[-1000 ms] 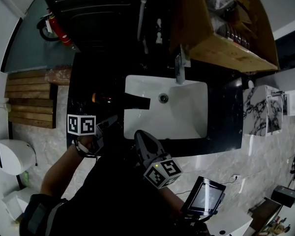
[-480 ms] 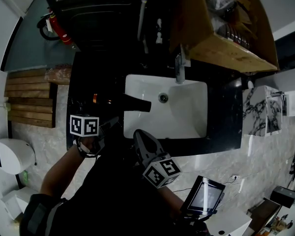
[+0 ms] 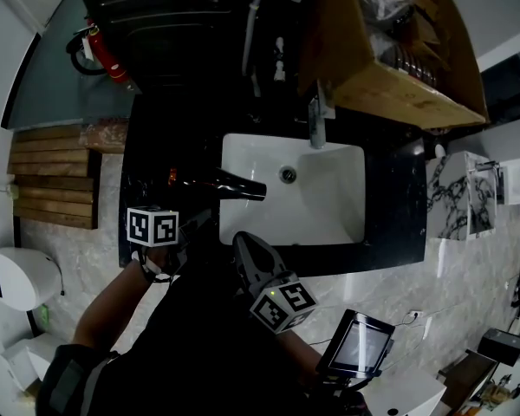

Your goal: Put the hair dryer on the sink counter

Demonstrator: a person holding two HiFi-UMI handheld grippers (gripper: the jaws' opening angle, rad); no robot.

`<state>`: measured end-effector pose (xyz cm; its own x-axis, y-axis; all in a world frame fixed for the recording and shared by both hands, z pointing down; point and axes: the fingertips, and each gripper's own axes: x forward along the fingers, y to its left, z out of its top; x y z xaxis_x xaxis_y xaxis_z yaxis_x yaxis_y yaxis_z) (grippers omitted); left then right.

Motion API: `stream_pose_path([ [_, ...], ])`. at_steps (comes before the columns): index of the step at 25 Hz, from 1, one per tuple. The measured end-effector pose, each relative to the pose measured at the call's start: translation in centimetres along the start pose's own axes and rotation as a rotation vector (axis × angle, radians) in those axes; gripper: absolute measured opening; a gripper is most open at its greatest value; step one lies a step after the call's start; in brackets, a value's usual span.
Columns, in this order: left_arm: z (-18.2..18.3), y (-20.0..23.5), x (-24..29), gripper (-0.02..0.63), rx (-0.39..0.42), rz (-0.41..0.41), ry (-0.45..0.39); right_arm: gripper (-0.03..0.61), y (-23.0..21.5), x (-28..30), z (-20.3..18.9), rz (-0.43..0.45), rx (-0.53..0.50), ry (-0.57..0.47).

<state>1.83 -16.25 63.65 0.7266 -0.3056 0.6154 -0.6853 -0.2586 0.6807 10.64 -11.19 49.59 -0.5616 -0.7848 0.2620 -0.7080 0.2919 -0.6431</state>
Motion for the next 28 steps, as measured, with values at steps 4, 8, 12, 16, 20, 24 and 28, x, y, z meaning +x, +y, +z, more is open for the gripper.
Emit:
stream_pose_path([
  [4,0.0,0.6,-0.9,0.229,0.016,0.047,-0.02,-0.005,0.4,0.0,-0.1,0.002,0.0,-0.001],
  [8,0.0,0.8,-1.9,0.241,-0.007,0.04,-0.054,-0.005,0.7,0.0,-0.2,0.007,-0.008,-0.003],
  [12,0.7,0.8,-3.5,0.241,-0.023,0.022,-0.114,-0.005,0.9,-0.1,0.0,0.002,-0.018,-0.01],
  [16,1.2,0.6,-5.4,0.241,-0.003,0.011,-0.174,-0.005,1.4,-0.3,0.3,0.0,-0.03,-0.015],
  [20,2.6,-0.6,-8.1,0.239,0.018,-0.003,-0.3,-0.005,2.0,-0.4,0.5,0.009,-0.05,-0.022],
  [24,3.8,-2.1,-10.6,0.233,0.068,-0.01,-0.386,-0.005,2.5,-0.6,0.7,0.011,-0.066,-0.026],
  [28,4.5,-4.8,-12.3,0.171,0.217,-0.015,-0.438,-0.005,2.9,-0.7,0.9,0.015,-0.082,-0.032],
])
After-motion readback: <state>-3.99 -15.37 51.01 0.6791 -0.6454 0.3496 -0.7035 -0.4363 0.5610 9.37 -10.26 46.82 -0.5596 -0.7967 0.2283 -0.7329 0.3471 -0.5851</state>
